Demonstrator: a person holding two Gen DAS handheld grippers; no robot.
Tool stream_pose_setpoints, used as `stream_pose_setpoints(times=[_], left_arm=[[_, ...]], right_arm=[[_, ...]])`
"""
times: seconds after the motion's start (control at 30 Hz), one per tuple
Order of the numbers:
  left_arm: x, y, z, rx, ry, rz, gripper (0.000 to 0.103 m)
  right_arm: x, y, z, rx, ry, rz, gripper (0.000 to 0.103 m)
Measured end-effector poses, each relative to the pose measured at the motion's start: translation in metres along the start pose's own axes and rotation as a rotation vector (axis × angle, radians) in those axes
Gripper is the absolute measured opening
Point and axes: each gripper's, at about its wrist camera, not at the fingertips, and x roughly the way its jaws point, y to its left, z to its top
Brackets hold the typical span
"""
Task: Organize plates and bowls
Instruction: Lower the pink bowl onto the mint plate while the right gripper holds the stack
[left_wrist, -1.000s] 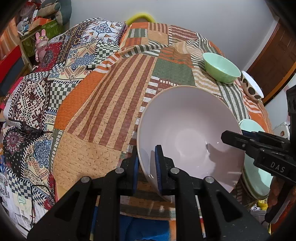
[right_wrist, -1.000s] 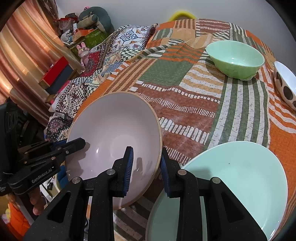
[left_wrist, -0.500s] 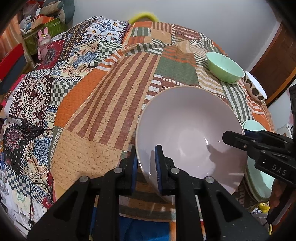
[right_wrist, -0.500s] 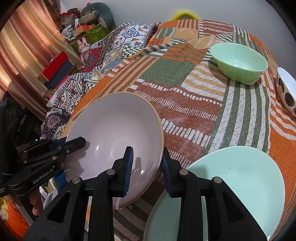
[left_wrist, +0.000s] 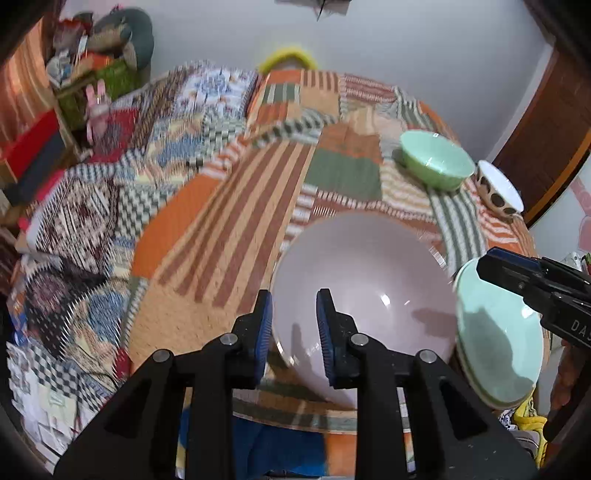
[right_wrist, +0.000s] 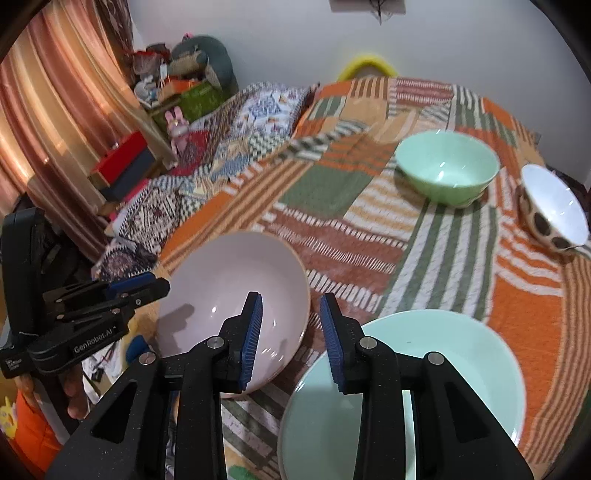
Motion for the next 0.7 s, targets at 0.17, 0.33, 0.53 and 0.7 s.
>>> stream_pose_setpoints(times=[0.17, 0.33, 0.53, 0.7], left_arm=[[-0.032, -0.025, 0.019, 0.055, -0.097, -0.009, 0.031], [-0.062, -0.061, 0.040, 0.131, -0.200, -0.033, 0.040], [-0.081, -0.108, 0.063, 0.220, -0.282, -0.057, 0.055], [-0.078, -0.138, 0.084, 0.248, -0.321, -0.054, 0.069]], right_arm=[[-0.033, -0.009, 0.005, 0.005, -0.085, -0.022, 0.030], [-0.071, -0.026, 0.011, 0.031, -0.183, -0.049, 0.030], [-0.109, -0.056, 0.018, 0.067, -0.280, -0.102, 0.037], [-0.126, -0.082, 0.027, 0.105, -0.324, -0.137, 0.037]])
